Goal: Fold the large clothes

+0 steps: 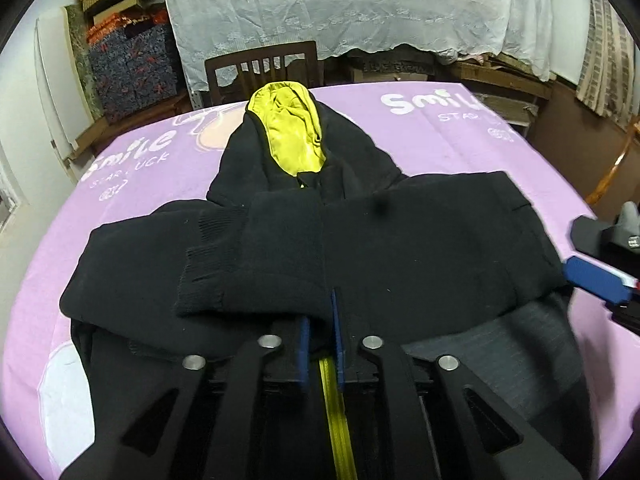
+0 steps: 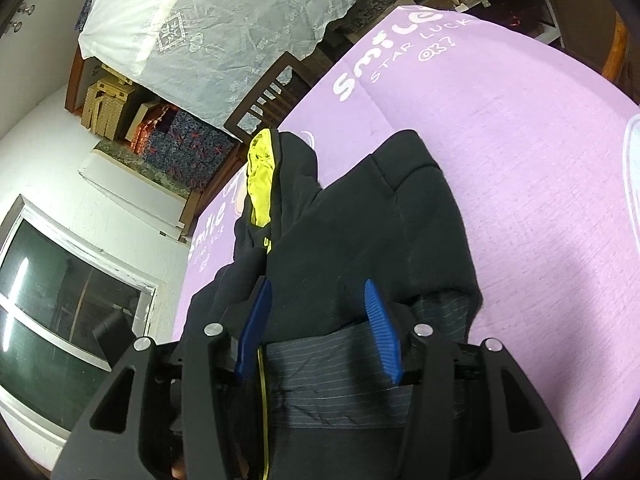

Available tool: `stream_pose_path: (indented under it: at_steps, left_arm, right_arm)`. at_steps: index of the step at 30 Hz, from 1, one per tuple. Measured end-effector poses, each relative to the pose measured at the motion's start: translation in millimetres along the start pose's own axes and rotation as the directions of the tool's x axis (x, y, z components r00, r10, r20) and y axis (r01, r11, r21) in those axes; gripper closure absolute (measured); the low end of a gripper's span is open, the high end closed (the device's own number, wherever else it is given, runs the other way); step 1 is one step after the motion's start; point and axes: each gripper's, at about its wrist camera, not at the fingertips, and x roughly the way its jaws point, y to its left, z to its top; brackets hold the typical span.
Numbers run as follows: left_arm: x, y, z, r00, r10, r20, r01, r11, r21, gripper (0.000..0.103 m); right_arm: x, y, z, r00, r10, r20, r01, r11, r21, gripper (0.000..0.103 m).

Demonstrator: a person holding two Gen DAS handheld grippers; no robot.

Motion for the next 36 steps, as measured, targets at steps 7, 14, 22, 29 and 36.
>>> stream_pose_path:
  at_steps: [7, 14, 22, 29, 36]
  left_arm:
    - [-71, 33, -31, 0.980, 0.121, 0.155, -0.141, 0.982, 0.123, 0.020]
    - [-65, 144, -50, 0.964, 0.257, 0.068, -0.254, 0.966, -0.049, 0.020]
    - [-25, 184, -39, 0.979, 0.204, -0.025, -0.205, 0.970, -0.133, 0.021]
    - [-2, 209, -38, 0.986, 0.141, -0.085, -0.157, 0.958, -0.241, 0.031]
    - [-3, 210, -40, 0.990, 0.118, -0.074, -0.131, 0.967, -0.219, 0.052]
  right_arm:
    - [3, 4, -2, 1.000, -0.004, 0.000, 0.004, 1.000, -0.026, 0.052]
    - [7, 31, -15, 1.000, 0.007, -0.012, -0.008, 0.990, -0.142, 0.052]
    - [32, 113, -60, 0.996, -0.076, -0.046, 0.044, 0.872, -0.487, 0.050]
    - [78, 176, -100, 0.945, -0.312, 0.099, 0.267, 0.559, -0.785, 0.050]
    - [138, 197, -143, 0.841, -0.426, 0.332, 0.433, 0.164, -0.886, 0.054]
